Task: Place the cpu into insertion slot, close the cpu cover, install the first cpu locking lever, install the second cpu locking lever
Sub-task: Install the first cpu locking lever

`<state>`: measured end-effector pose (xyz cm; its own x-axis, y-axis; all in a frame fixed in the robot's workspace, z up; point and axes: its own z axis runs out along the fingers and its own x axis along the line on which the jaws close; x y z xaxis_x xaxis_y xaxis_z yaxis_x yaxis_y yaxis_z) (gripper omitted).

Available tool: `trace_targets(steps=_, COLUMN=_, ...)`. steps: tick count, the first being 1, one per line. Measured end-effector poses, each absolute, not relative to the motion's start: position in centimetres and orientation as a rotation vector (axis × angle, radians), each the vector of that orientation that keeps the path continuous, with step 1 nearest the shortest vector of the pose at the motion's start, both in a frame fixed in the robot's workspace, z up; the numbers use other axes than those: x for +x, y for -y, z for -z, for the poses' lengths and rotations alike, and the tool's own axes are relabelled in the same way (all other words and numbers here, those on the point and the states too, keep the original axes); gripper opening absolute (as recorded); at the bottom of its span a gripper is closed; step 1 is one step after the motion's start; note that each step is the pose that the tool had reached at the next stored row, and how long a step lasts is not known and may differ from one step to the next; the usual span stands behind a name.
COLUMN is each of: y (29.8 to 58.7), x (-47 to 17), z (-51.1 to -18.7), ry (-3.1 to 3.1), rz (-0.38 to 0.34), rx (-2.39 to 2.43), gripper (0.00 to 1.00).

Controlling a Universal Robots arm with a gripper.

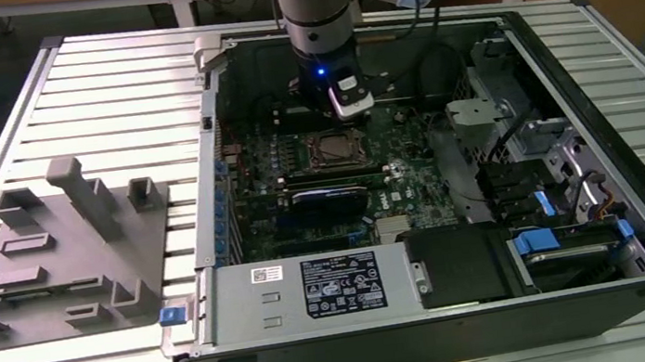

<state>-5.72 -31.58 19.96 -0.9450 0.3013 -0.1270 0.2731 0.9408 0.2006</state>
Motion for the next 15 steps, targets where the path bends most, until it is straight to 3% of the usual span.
trace_targets(steps=15, y=31.55, x=-5.75, z=-19.59, ry=-2.919, rz=-0.264, rx=0.526, gripper=0.11)
